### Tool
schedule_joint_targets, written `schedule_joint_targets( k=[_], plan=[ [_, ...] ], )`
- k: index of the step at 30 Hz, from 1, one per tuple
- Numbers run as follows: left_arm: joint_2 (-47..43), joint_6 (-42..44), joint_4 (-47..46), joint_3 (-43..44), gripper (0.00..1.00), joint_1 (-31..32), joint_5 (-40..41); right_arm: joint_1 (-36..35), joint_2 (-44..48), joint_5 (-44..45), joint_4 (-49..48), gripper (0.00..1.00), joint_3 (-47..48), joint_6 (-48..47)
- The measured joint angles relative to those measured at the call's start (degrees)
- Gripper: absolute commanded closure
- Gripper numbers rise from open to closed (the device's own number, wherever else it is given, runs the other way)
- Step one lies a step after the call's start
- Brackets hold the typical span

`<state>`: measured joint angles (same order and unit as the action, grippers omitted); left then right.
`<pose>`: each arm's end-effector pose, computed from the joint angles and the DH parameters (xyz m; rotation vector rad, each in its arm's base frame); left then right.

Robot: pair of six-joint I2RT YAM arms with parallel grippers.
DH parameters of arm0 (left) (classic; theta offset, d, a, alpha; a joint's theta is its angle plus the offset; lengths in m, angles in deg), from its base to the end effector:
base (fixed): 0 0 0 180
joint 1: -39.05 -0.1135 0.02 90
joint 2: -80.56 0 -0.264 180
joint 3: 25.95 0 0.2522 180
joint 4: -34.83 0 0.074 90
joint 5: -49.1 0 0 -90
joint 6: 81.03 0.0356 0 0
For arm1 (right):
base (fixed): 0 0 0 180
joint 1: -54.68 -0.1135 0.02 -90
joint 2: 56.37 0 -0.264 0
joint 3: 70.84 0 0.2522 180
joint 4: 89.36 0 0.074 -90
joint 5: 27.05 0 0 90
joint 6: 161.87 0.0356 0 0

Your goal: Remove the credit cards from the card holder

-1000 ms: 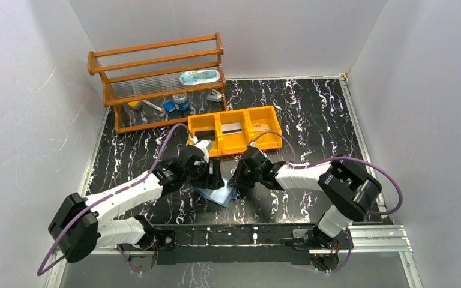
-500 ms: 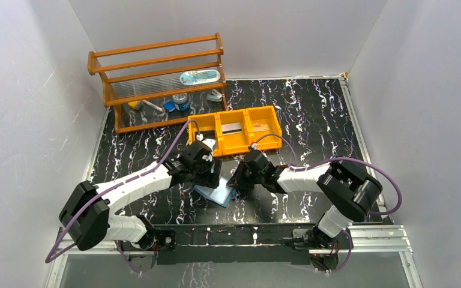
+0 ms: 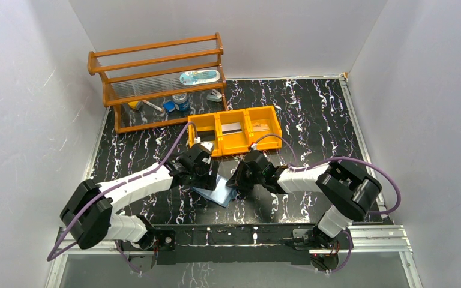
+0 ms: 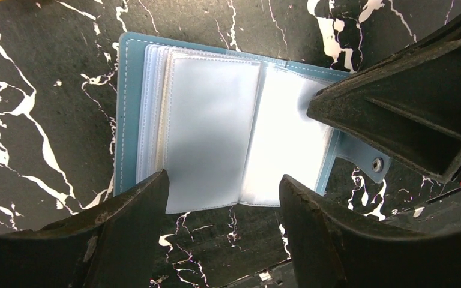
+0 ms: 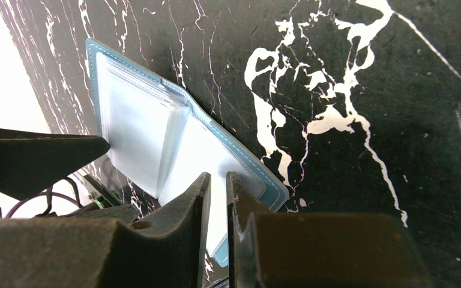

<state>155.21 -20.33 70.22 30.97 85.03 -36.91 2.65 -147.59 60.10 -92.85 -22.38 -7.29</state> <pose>0.1797 -0.1824 0.2037 0.3411 2.5316 -0.4497 0.1805 0.2341 0.1369 0.2456 2.5053 1.0483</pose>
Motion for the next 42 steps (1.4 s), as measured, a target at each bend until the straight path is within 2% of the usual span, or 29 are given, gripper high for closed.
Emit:
schedule_joint_targets(
  k=[8, 14, 17, 21, 24, 31, 42],
  plan=[
    [1.5, -1.2, -2.6, -1.7, 0.35, 0.0, -4.1, 0.0, -0.3, -0.5, -0.6, 0.75, 0.0, 0.0],
    [3.6, -2.9, -6.4, -2.3, 0.36, 0.0, -11.6, 0.0, -0.3, -0.5, -2.0, 0.75, -0.8, 0.7],
    [3.5, -3.6, -6.9, -2.4, 0.32, 0.0, -12.9, 0.1, -0.3, -0.5, -2.7, 0.75, -1.2, 1.2],
    [1.9, -3.8, -4.4, -1.9, 0.20, 0.0, -8.8, 0.2, -0.3, -0.5, -3.5, 0.75, -1.6, 1.5],
    [0.0, -3.9, -0.9, -0.3, 0.17, 0.0, -3.1, 0.2, -0.2, -0.5, -3.8, 0.74, -1.9, 1.5],
    [-2.2, -3.3, 1.0, 1.8, 0.19, -0.1, 3.7, 0.2, -0.2, -0.5, -5.4, 0.74, -2.7, 1.9],
    [1.3, -3.7, -0.2, 0.6, 0.24, -0.1, 1.5, 0.2, -0.3, -0.5, -6.8, 0.74, -3.4, 2.8]
  ],
)
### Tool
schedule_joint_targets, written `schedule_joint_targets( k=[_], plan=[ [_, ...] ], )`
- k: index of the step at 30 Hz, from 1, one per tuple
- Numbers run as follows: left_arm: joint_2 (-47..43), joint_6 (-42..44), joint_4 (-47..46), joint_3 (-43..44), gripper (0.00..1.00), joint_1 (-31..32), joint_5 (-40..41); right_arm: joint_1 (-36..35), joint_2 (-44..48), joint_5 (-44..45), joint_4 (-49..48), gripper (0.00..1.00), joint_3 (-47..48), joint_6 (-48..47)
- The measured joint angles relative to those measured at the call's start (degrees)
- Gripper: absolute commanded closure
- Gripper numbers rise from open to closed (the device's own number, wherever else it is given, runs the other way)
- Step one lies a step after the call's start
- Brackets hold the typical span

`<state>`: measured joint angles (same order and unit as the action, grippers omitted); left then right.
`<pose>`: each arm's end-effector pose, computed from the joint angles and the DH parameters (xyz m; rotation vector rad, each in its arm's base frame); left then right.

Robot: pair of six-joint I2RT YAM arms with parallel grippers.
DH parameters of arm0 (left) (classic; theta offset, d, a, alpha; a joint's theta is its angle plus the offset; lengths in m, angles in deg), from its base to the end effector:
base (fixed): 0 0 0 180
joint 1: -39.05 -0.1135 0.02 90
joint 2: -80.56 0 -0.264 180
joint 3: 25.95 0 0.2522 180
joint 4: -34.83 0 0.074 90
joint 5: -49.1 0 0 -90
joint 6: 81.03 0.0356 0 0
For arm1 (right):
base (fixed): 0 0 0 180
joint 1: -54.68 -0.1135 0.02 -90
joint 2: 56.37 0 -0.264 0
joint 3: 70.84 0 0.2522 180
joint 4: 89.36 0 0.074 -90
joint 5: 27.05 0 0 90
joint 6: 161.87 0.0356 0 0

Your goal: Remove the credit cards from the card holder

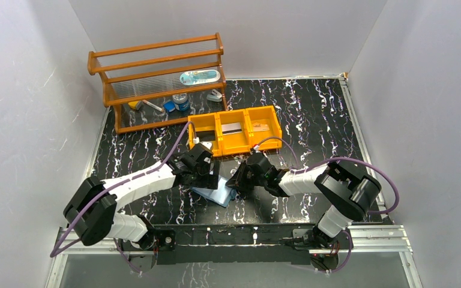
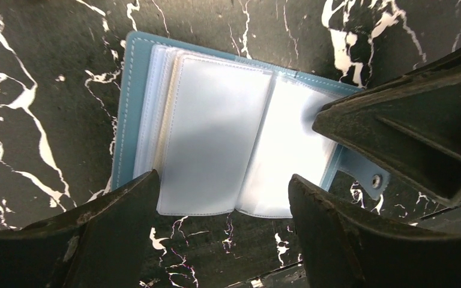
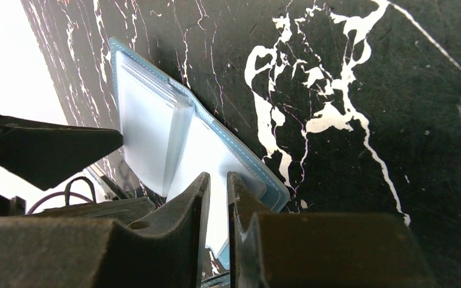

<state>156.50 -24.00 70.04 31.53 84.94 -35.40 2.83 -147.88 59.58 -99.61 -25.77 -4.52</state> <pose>0.1834 -0.1842 0.2016 0.2478 2.5466 -0.4382 0.1770 0.2287 0.1300 0.2982 2.4657 1.1239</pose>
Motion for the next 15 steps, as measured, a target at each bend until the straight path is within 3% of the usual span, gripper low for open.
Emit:
schedule_joint_targets(
  k=[15],
  plan=[
    [3.4, -0.7, -6.2, -1.7, 0.32, 0.0, -11.6, 0.0, -0.5, -0.5, -0.8, 0.74, 0.0, 0.2]
  ],
)
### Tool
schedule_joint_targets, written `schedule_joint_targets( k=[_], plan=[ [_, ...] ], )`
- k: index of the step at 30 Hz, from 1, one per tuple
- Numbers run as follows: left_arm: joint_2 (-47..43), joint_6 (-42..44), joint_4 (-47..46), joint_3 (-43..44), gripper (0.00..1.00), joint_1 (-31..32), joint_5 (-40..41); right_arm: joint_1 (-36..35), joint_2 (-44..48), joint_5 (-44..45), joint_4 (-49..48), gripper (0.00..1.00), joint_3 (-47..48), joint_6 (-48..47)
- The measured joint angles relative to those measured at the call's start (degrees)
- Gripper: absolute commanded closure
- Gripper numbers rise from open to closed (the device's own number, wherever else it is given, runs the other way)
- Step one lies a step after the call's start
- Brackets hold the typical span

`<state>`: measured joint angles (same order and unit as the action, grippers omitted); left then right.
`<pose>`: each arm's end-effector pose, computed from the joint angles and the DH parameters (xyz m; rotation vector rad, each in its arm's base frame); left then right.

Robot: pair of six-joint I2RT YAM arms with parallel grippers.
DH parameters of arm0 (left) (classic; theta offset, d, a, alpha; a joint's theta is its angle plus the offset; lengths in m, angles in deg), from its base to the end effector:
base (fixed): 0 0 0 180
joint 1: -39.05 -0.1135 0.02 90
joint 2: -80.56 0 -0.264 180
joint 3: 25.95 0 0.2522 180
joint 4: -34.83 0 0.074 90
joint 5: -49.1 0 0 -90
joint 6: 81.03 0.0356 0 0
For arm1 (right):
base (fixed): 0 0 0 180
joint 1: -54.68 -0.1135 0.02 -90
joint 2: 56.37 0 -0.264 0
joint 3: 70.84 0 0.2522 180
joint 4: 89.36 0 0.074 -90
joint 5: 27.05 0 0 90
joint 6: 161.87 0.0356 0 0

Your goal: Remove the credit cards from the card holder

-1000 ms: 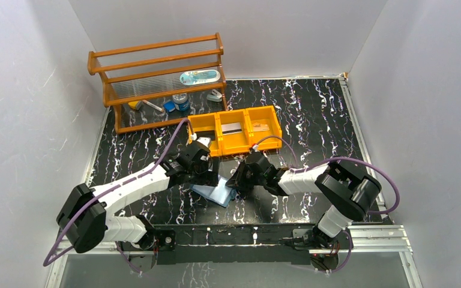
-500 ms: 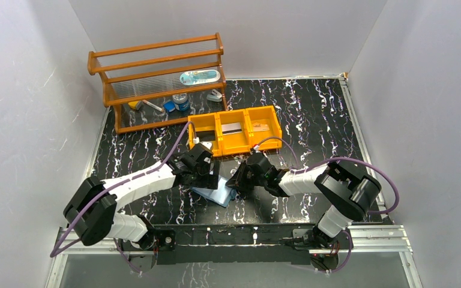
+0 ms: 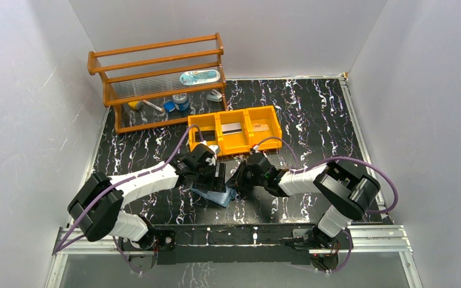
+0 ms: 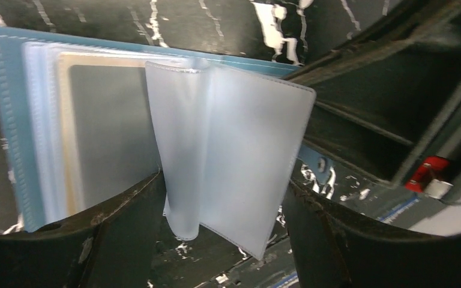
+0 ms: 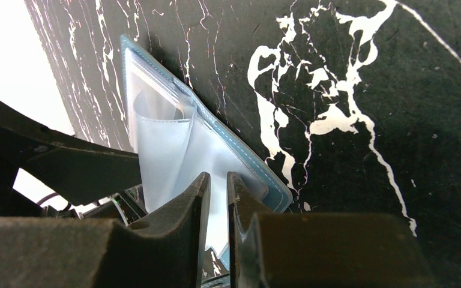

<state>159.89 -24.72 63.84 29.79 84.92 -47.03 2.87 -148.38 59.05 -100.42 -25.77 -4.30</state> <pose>0.1844 -0.1955 0.1851 0.3258 2.6050 -0.6765 0.1775 0.2296 0.1289 0.2977 2.4660 1.1379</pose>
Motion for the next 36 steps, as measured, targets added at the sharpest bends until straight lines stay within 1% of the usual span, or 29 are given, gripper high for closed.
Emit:
schedule_joint_targets(
  k=[9, 13, 20, 27, 32, 36],
  plan=[
    [0.1, -0.7, -4.8, -0.2, 0.32, 0.0, -9.6, 0.0, 0.2, 0.1, 0.1, 0.72, 0.0, -0.3],
    [0.1, -1.0, -5.7, -0.4, 0.32, 0.0, -11.3, 0.0, 1.8, 0.7, 2.4, 0.70, 0.0, -1.6],
    [0.1, -2.6, -8.4, -2.7, 0.33, 0.0, -14.1, 0.1, 8.1, 2.7, 11.1, 0.68, 0.1, -3.7],
    [0.1, -3.1, -9.9, -4.1, 0.35, 0.0, -15.4, 0.4, 13.5, 3.9, 14.0, 0.68, 0.8, -4.8],
    [0.1, -3.4, -10.2, -4.8, 0.36, 0.0, -15.4, 0.4, 13.1, 2.5, 12.4, 0.68, 1.5, -5.0],
    [0.0, -3.2, -10.1, -4.8, 0.36, 0.0, -15.3, 0.4, 8.3, 0.1, 9.6, 0.71, 3.4, -5.3]
  ],
)
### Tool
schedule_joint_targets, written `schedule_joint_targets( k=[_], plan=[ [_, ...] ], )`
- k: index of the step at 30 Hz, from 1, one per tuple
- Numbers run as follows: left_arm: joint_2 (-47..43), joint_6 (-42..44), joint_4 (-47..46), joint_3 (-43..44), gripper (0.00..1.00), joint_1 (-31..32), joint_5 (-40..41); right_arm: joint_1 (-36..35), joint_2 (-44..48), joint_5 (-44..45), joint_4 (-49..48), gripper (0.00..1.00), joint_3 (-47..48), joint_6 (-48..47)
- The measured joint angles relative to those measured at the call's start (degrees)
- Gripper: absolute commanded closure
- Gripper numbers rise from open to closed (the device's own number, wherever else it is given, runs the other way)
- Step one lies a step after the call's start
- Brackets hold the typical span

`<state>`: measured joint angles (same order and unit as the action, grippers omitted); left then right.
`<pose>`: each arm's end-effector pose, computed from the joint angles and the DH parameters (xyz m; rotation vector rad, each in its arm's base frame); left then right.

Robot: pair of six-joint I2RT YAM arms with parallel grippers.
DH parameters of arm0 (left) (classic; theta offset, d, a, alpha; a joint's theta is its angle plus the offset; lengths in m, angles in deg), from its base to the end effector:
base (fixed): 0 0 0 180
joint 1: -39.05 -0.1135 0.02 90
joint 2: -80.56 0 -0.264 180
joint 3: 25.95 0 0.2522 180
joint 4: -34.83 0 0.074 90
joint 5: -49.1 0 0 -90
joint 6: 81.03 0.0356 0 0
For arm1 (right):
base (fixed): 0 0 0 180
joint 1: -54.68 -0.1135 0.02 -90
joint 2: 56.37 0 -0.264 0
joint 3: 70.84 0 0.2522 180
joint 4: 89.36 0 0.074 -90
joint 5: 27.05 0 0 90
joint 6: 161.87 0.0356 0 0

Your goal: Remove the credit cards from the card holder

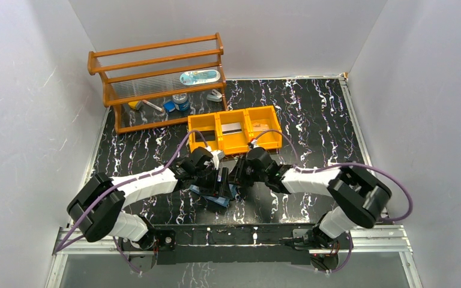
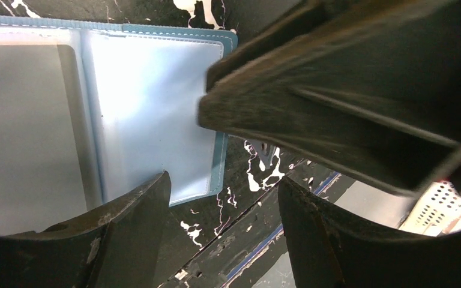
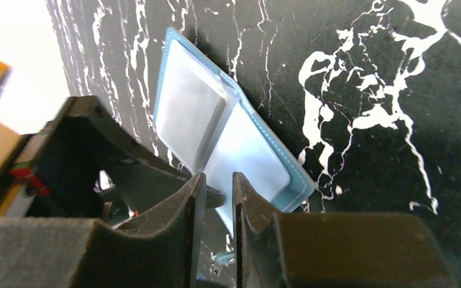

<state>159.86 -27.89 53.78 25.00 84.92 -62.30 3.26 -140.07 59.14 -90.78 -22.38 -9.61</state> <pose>0.1756 -0.1997 0.1744 0.3992 2.5998 -1.0496 0.1778 0.2266 0.1694 0.1860 2.4154 1.1263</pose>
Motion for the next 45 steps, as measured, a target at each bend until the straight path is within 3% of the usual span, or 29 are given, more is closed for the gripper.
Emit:
schedule_joint_targets(
  k=[6, 13, 20, 26, 37, 45],
  plan=[
    [-3.0, 1.4, 3.5, 0.3, 0.32, 0.0, 3.1, 0.0, -8.9, -3.3, -5.8, 0.72, -0.8, 2.4],
    [-10.6, 3.7, 11.5, 4.2, 0.27, -0.1, 15.9, 0.0, -9.6, -3.1, -9.9, 0.73, -2.4, 4.3],
    [-5.4, 5.8, 16.1, 7.6, 0.27, -1.7, 24.8, 0.0, -10.9, -3.5, -12.2, 0.73, -2.3, 4.9],
    [-0.7, 6.8, 16.9, 7.6, 0.29, -1.9, 25.2, 0.0, -10.9, -3.4, -12.3, 0.73, -2.3, 5.0],
    [-0.8, 7.7, 15.8, 7.3, 0.43, -2.3, 21.6, 0.0, -10.6, -2.6, -11.8, 0.73, -2.3, 5.0],
    [-2.2, 7.8, 16.2, 7.3, 0.47, -2.6, 20.0, 0.0, -10.6, -2.6, -11.8, 0.73, -2.3, 5.0]
  ],
)
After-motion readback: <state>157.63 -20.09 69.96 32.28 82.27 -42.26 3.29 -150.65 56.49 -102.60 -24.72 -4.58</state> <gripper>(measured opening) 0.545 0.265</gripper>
